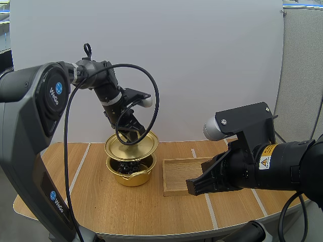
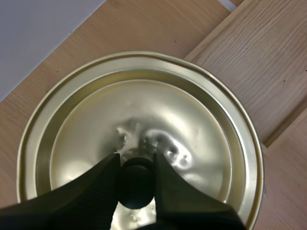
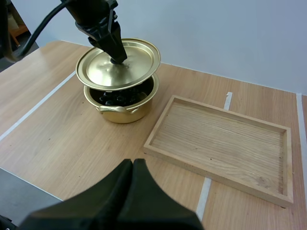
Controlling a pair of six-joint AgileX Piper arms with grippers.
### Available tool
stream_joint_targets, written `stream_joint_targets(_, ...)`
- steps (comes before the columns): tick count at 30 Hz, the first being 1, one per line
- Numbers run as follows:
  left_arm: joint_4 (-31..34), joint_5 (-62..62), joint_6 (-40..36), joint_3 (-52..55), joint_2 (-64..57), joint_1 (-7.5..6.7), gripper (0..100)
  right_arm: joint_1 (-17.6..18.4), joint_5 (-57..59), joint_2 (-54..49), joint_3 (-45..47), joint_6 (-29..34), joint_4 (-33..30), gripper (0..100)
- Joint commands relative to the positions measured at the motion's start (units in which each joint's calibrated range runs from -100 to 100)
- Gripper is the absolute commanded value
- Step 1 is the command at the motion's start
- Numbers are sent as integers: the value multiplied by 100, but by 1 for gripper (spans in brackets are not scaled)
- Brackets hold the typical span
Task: Open the pot, put the grape inside, and close it
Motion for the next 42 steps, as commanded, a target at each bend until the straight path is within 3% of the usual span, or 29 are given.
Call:
stream_joint_targets(1, 289, -737, 48, 422, 0, -13, 0, -15, -109, -53, 7, -54, 20, 0)
stream_joint_targets(8, 126, -1356, 182, 714, 29, -13, 0, -15, -109, -53, 7, -63, 20, 0)
stream_joint_targets(26, -264, -1241, 355, 714, 671, -13, 0, -15, -109, -53, 7, -63, 20, 0)
stream_joint_targets(39, -197, -1113, 386, 714, 745, -13, 0, -15, -109, -53, 7, -63, 20, 0)
stream_joint_targets(42, -197, -1098, 435, 714, 733, -13, 16, -15, -109, -53, 7, -63, 20, 0)
